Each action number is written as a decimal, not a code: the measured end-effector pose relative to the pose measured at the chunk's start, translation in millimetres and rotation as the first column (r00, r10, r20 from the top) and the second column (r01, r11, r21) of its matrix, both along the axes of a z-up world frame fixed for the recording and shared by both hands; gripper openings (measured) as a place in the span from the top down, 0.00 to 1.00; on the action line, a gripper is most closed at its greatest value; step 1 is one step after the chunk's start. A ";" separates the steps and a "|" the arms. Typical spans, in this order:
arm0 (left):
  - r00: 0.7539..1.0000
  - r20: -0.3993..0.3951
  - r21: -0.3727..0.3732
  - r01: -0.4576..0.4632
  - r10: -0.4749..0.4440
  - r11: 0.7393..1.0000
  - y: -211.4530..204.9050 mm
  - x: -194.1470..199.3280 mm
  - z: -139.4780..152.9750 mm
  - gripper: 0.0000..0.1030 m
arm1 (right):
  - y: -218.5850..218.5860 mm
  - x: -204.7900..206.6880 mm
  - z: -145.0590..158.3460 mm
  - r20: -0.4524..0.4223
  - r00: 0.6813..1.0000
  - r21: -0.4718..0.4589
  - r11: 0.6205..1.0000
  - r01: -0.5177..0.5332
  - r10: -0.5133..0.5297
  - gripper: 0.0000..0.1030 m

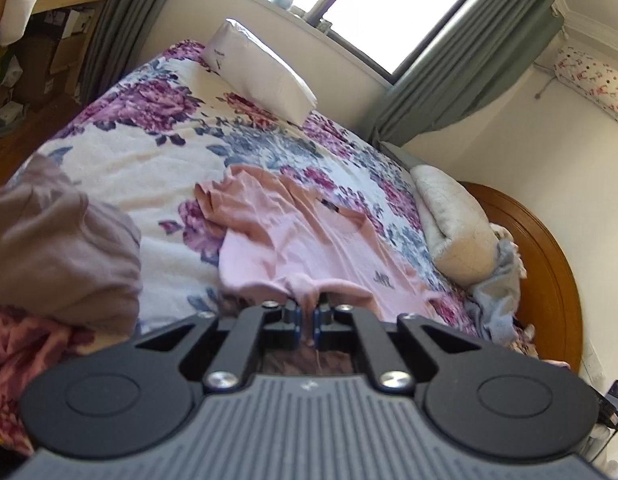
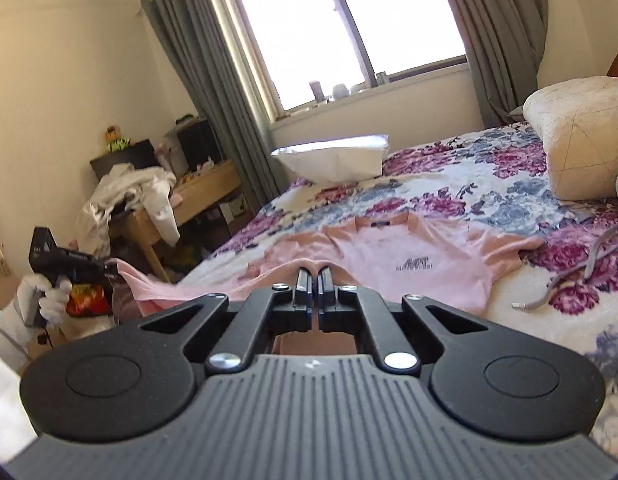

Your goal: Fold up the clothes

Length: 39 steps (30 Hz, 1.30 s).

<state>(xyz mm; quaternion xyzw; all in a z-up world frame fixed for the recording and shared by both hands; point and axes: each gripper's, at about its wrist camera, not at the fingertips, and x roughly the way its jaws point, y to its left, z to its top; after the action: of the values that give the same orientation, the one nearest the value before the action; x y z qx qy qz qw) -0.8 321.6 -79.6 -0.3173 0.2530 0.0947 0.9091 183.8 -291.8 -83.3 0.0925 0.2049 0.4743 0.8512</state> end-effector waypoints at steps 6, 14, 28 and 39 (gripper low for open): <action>1.000 0.009 0.092 -0.019 0.019 0.996 50.0 205.5 24.7 0.81 | 139.5 212.6 20.6 0.121 0.919 -0.130 0.912 0.390 -0.376 0.87; 0.983 -0.106 0.453 -0.090 0.153 0.887 19.1 220.6 -18.8 0.36 | 141.0 198.2 -55.1 0.261 0.881 -0.226 0.862 0.454 -0.395 0.37; 0.956 -0.279 0.241 0.162 -0.091 0.957 -9.6 158.3 -168.1 0.88 | 103.8 166.2 -187.5 -0.079 0.897 -0.326 0.862 0.388 -0.434 0.97; 0.946 -0.314 0.895 0.324 -0.083 0.308 -83.9 97.8 -140.5 0.28 | 109.2 111.4 -190.5 0.442 0.897 -0.667 0.666 0.335 -0.009 0.67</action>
<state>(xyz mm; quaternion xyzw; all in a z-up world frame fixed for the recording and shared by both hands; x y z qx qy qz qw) 97.0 237.8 -220.0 0.3099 0.2840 0.1392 0.8966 295.2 -182.6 -273.8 -0.3334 0.1870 0.2773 0.8815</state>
